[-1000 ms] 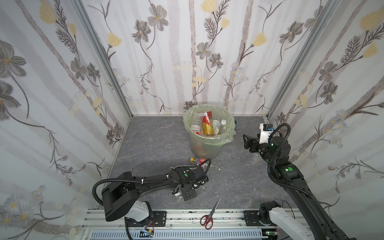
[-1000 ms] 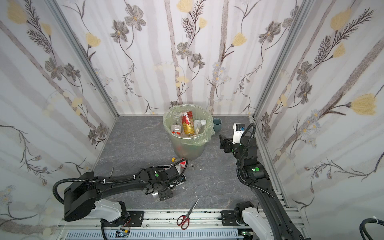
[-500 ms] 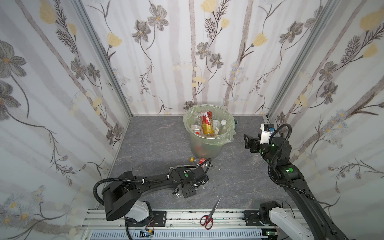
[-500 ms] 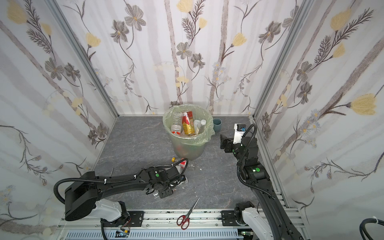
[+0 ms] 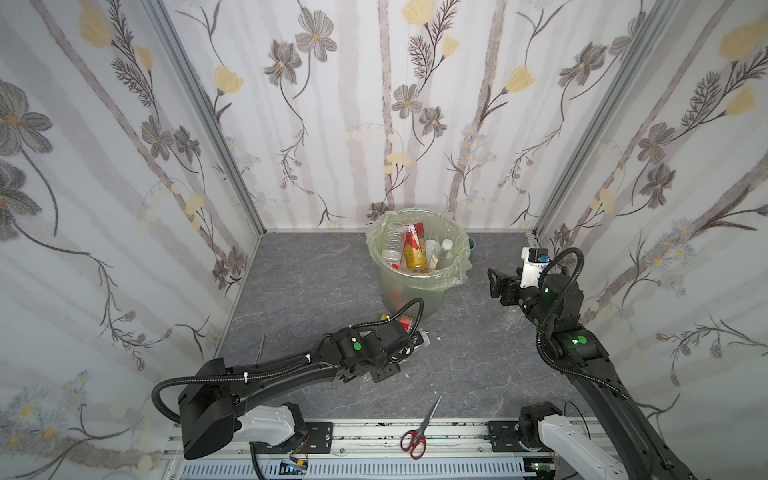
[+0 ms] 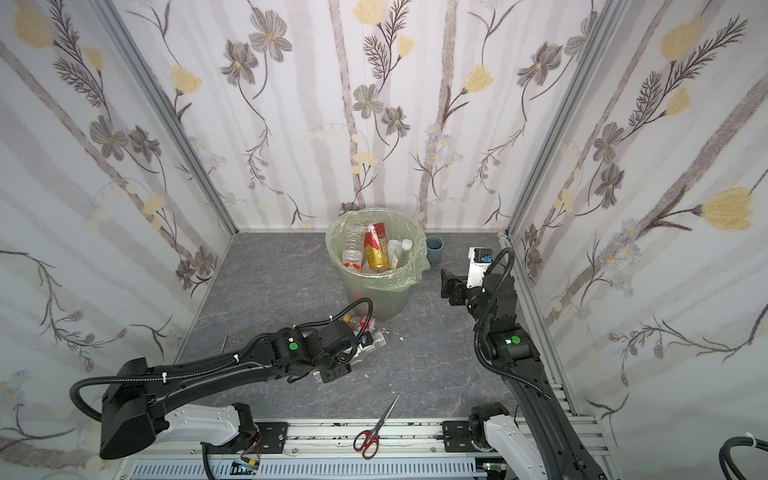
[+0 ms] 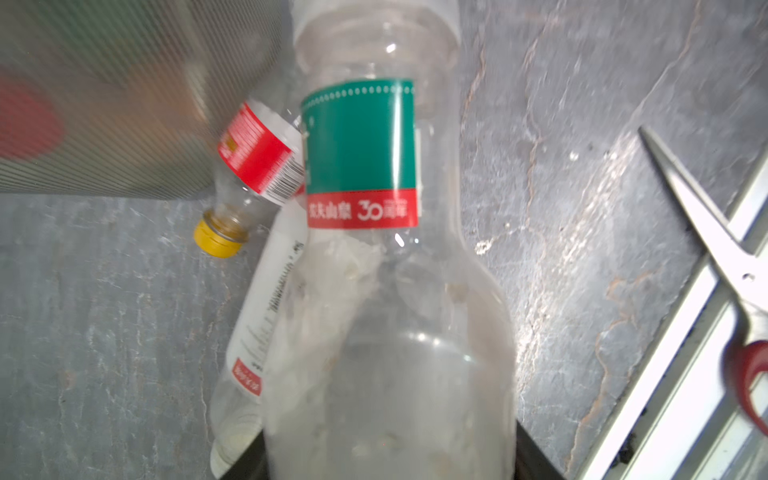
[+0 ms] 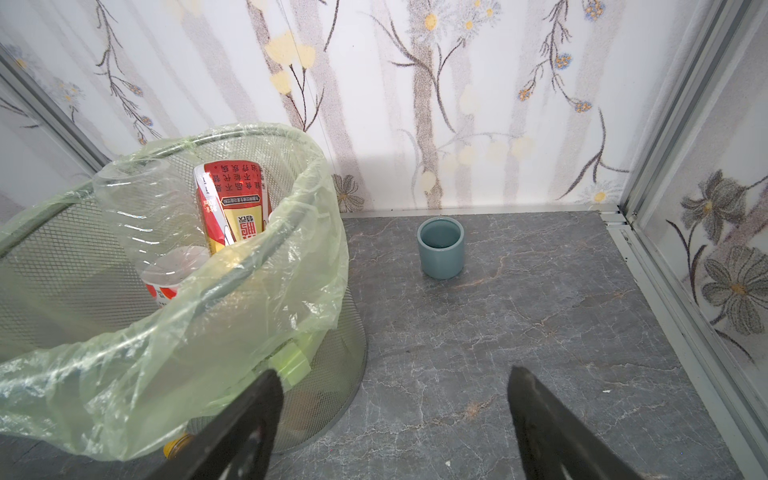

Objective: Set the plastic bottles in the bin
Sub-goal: 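Lift the green-labelled bottle with the left gripper and drop it into the bin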

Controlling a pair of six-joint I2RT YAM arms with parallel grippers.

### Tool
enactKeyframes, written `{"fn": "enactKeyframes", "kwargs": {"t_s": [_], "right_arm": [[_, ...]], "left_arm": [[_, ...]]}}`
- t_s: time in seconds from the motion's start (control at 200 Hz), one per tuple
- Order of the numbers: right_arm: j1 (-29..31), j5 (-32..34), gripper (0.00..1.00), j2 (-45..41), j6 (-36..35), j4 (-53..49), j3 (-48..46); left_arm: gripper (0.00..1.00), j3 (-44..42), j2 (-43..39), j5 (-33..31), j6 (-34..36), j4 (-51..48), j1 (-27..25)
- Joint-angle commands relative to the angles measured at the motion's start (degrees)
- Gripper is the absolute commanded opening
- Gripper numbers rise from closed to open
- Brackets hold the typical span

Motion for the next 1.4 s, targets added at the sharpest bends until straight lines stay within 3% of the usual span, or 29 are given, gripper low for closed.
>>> {"fn": "enactKeyframes", "kwargs": {"t_s": [0.0, 0.19, 0.4, 0.865, 1.395], "right_arm": [[0.03, 0.55, 0.86, -0.25, -0.02, 2.76, 0.01], [0.01, 0.38, 0.86, -0.55, 0.19, 2.55, 0.01], [-0.02, 0.30, 0.85, -1.39, 0.32, 2.31, -0.33], [0.03, -1.67, 0.85, -3.11, 1.51, 2.51, -1.69], [0.01, -2.78, 0.85, -3.44, 2.14, 2.85, -2.05]], "left_arm": [[0.59, 2.64, -3.20, 1.62, -1.66, 2.95, 0.03], [0.60, 12.00, -3.27, 2.15, -4.70, 3.24, 0.03], [0.59, 25.69, 0.61, -2.13, -7.03, 3.80, 1.04], [0.57, 49.47, 18.09, -10.47, -11.85, 12.94, 14.78], [0.59, 50.01, 26.66, -10.65, -13.55, 18.44, 18.35]]}}
